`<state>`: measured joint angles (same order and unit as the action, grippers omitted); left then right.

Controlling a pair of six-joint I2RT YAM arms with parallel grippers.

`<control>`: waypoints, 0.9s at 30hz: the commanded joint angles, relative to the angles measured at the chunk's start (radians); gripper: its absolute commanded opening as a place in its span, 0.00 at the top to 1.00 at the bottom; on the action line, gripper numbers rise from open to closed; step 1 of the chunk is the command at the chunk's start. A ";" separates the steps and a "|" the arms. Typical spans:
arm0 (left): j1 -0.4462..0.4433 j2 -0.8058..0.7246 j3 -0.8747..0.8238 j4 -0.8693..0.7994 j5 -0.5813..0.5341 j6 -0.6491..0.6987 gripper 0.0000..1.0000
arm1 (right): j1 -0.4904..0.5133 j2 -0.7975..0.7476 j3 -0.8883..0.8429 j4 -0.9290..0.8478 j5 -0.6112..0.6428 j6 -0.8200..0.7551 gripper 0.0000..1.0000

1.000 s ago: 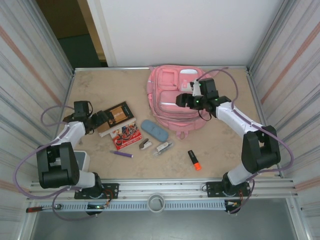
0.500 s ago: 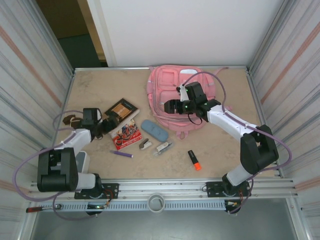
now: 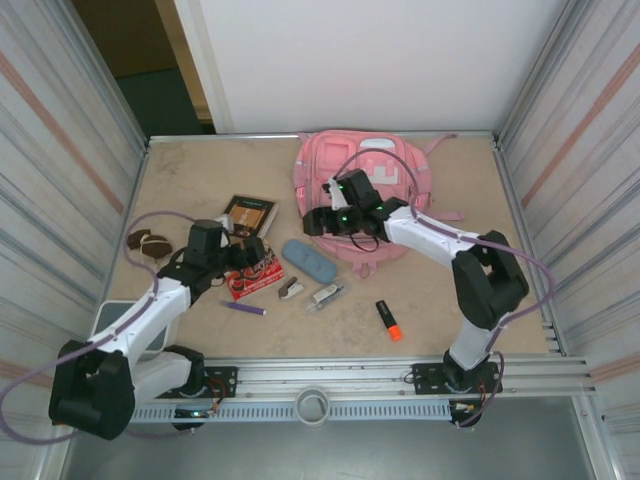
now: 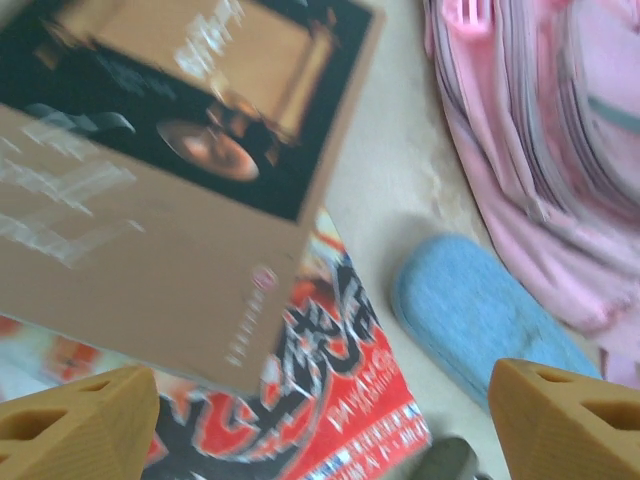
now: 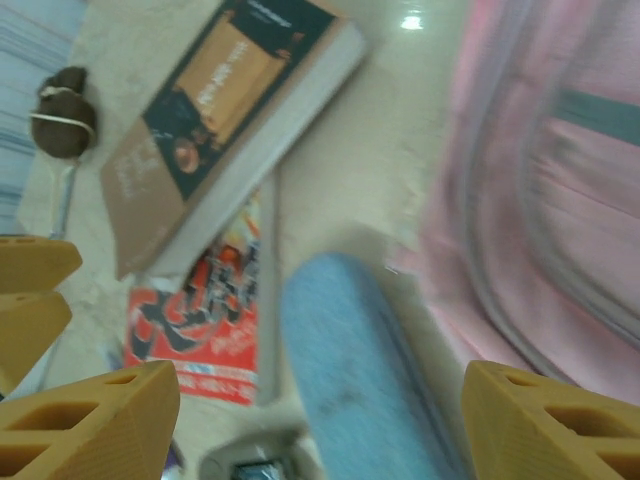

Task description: Pack books, pencil case, and school supplies into a backpack

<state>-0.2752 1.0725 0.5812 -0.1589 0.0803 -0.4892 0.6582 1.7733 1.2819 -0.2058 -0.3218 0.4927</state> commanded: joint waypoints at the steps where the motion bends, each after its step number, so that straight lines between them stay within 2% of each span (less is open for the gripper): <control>1: 0.102 0.010 0.045 0.041 -0.037 0.106 0.12 | 0.052 0.091 0.113 0.029 -0.012 0.081 0.27; 6: 0.312 0.227 0.176 0.095 0.115 0.162 0.09 | 0.089 0.252 0.248 0.094 -0.014 0.199 0.21; 8: 0.353 0.328 0.254 0.075 0.159 0.183 0.09 | 0.100 0.311 0.309 0.086 0.014 0.230 0.19; 14: 0.382 0.588 0.472 -0.074 0.180 0.238 0.09 | 0.102 0.478 0.484 0.020 0.064 0.304 0.16; 18: 0.390 0.698 0.546 -0.127 0.248 0.233 0.12 | 0.101 0.556 0.546 -0.003 0.087 0.332 0.16; 24: 0.390 0.726 0.528 -0.108 0.277 0.212 0.15 | 0.101 0.658 0.681 -0.054 0.047 0.346 0.18; 27: 0.390 0.721 0.509 -0.095 0.292 0.204 0.18 | 0.102 0.696 0.728 -0.057 0.026 0.356 0.23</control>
<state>0.1055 1.8034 1.1061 -0.2413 0.3309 -0.2852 0.7589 2.4321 1.9511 -0.2310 -0.2684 0.8139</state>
